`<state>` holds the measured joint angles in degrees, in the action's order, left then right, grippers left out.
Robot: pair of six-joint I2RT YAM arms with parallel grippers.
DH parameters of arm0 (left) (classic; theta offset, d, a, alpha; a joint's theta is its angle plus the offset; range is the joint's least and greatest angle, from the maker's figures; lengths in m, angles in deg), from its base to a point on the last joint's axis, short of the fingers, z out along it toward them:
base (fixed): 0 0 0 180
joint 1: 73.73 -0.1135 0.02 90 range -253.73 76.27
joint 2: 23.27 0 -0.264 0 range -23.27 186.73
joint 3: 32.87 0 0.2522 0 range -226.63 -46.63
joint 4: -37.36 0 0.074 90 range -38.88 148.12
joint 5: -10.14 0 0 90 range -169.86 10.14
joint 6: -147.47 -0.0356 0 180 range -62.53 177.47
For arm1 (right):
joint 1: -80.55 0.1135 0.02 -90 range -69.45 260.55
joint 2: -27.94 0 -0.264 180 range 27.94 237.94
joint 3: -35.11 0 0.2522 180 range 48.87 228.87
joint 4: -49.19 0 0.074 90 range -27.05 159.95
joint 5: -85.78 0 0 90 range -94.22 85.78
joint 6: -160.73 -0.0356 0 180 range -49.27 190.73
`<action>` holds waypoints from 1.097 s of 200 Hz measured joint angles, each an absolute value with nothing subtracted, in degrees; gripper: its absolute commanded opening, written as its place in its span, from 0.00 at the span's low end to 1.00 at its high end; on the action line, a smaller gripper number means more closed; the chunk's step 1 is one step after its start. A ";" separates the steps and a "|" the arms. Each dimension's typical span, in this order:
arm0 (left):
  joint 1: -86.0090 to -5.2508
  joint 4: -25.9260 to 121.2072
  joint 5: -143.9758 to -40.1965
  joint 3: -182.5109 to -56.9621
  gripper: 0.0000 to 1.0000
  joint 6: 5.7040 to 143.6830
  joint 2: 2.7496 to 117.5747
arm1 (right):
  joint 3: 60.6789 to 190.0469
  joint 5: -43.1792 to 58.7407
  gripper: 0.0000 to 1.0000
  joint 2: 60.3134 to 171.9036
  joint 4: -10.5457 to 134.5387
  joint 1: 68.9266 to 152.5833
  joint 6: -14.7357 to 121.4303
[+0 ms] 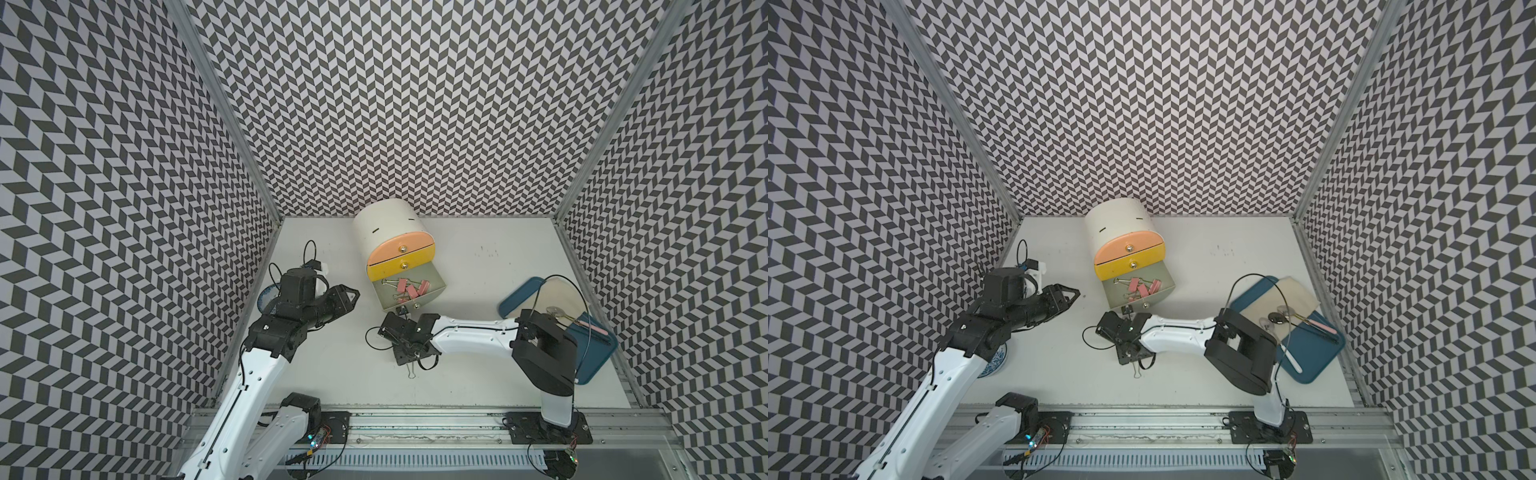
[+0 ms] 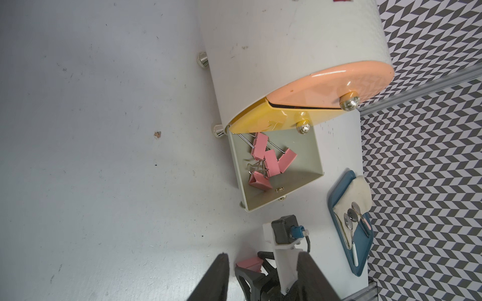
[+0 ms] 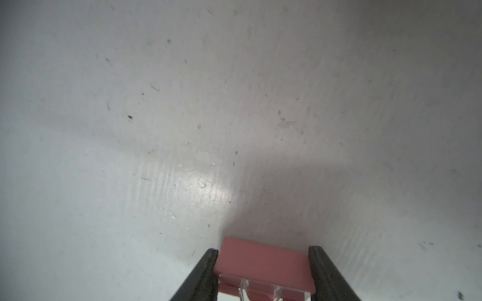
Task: Put the binder clips in the drawer according to color
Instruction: Pick up the binder clip at the center of the board.
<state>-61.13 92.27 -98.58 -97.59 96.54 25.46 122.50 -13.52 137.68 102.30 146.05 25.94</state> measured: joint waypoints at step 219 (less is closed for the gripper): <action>-46.55 77.73 -98.60 -91.36 0.41 107.51 32.19 | 124.64 -4.05 0.39 113.24 103.61 115.53 37.21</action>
<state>-46.55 77.73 -98.60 -91.36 107.51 32.19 124.64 -4.05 113.24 103.61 115.53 37.21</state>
